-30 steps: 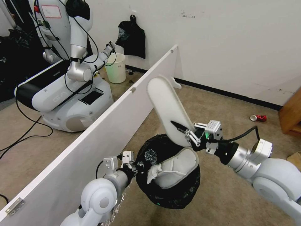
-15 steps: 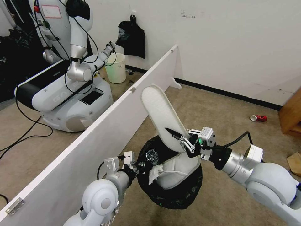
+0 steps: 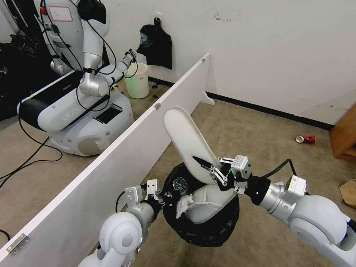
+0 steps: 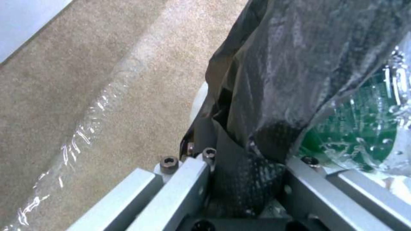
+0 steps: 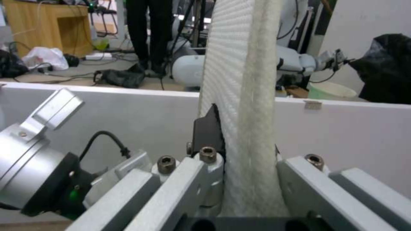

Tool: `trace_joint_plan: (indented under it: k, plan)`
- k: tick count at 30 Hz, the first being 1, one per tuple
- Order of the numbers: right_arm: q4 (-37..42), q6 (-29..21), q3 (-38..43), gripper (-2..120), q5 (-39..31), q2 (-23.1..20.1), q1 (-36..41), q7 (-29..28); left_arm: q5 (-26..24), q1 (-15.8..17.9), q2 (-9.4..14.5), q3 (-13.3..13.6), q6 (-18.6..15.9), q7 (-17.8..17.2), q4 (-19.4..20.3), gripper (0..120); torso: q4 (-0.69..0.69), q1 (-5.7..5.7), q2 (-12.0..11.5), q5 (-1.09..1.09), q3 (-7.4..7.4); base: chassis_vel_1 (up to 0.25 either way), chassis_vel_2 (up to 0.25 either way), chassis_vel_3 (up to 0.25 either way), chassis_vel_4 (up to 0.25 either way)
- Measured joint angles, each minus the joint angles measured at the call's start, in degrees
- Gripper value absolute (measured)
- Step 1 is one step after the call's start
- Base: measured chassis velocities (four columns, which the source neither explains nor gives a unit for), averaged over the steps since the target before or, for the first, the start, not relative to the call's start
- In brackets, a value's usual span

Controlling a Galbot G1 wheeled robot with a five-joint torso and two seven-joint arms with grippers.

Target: Pick up the trash bin, then pick up the garbage from the floor and place it into the trash bin.

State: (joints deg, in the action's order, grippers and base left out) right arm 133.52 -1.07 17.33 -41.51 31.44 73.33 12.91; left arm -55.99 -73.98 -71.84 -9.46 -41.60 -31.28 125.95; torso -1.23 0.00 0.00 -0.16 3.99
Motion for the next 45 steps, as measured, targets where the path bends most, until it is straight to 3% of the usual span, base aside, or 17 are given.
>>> trace_joint_plan:
  k: [22,35,45]
  plan:
    - [-0.08,0.2,-0.92,2,0.34,0.25,-0.69,0.43,3.95,-0.41,-1.29,-0.82,-0.54,0.25,-1.17,0,0.0,0.0,0.0,0.0,0.0,0.0,0.0,0.0,0.0]
    - [0.91,0.14,-1.36,2,-1.49,0.13,-0.44,0.55,6.48,0.53,-5.21,0.01,-0.56,-0.03,-3.14,0,-0.01,0.0,0.0,0.0,0.0,0.0,0.0,0.0,0.0]
    - [1.3,0.13,-1.48,2,-1.27,0.29,0.01,0.56,8.65,0.43,-6.04,1.19,-0.56,0.07,-4.84,0,0.0,0.0,0.0,0.0,0.0,0.0,0.0,0.0,0.0]
